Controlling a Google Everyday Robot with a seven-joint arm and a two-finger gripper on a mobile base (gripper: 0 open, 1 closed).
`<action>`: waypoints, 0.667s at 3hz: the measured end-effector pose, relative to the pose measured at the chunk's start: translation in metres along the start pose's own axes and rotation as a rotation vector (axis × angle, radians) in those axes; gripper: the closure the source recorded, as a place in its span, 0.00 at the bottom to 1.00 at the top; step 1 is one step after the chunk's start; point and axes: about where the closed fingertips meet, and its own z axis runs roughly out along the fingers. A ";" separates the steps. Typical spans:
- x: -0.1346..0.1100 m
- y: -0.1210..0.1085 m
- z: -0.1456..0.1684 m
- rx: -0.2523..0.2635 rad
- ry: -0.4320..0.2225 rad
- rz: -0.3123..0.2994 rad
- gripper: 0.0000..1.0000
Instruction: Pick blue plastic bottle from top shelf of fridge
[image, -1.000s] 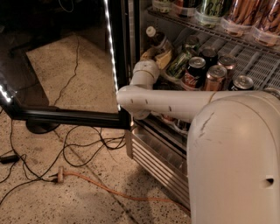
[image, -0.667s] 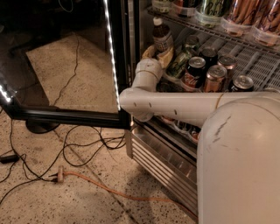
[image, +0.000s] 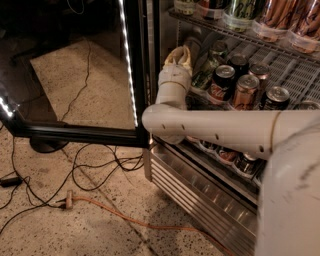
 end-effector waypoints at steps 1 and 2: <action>-0.036 -0.016 -0.043 -0.131 0.000 0.032 1.00; -0.058 -0.022 -0.078 -0.273 0.025 0.062 1.00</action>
Offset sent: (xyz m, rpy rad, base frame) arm -0.1461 0.0213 0.0346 -0.0283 0.1509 0.4636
